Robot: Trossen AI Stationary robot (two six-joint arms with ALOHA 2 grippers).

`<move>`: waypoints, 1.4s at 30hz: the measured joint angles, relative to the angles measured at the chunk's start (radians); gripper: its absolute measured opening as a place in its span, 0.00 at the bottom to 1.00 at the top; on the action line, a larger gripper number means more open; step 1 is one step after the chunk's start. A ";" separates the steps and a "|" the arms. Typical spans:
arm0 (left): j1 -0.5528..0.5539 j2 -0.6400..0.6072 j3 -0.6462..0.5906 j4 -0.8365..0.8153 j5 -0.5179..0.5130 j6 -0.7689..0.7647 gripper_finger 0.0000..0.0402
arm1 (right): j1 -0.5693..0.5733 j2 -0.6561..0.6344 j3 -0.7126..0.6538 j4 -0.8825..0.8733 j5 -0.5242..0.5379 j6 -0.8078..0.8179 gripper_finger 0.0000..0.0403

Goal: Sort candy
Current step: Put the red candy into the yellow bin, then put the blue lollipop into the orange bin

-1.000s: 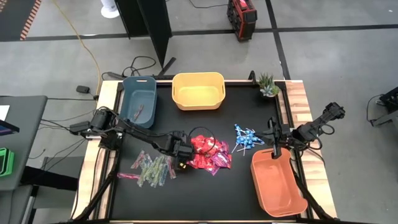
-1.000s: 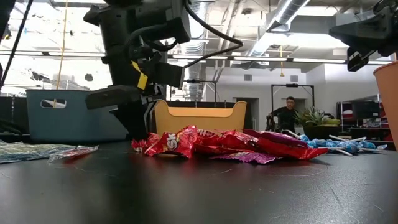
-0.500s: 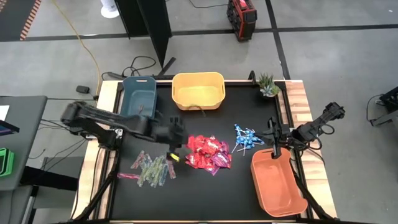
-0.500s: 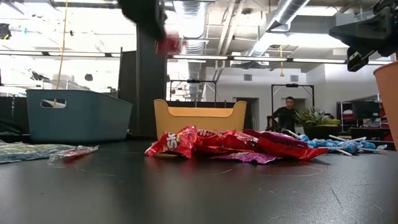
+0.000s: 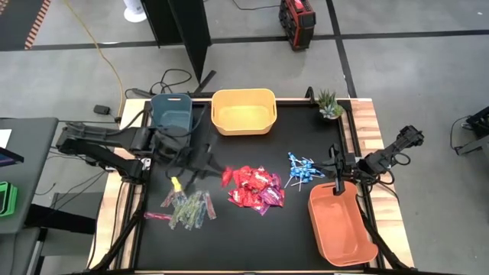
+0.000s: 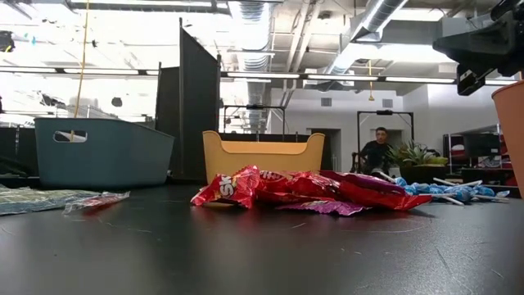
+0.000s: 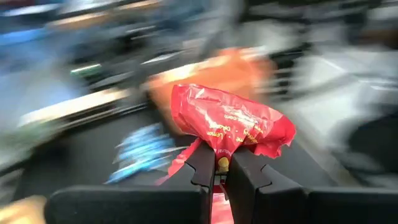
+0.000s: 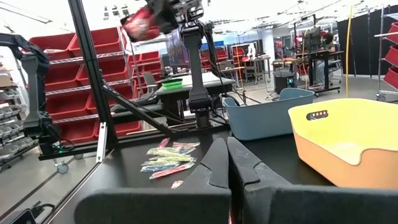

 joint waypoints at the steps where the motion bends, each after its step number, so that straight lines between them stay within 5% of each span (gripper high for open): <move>1: 0.004 0.005 0.000 0.002 -0.131 -0.017 0.04 | 0.000 0.000 0.000 0.000 0.000 0.000 0.01; 5: 0.066 0.055 0.000 0.025 -0.503 -0.093 0.04 | 0.000 0.000 0.000 0.001 0.000 0.000 0.01; 10: 0.222 0.151 0.000 0.023 -0.620 -0.229 0.04 | 0.000 0.000 0.000 0.015 0.000 -0.001 0.01; 18: 0.493 0.318 0.000 0.034 -0.427 -0.323 0.04 | 0.000 0.000 0.000 0.045 0.001 -0.002 0.01; 26: 0.586 0.401 0.001 0.053 -0.302 -0.320 0.09 | -0.027 0.002 0.007 0.048 0.041 -0.010 0.01; 33: 0.642 0.424 0.001 0.003 -0.272 -0.313 0.37 | -0.112 0.002 0.009 0.024 0.063 0.034 0.15; 42: 0.668 0.400 0.002 -0.007 -0.168 -0.299 0.77 | -0.190 0.013 0.061 -0.026 0.052 0.088 0.55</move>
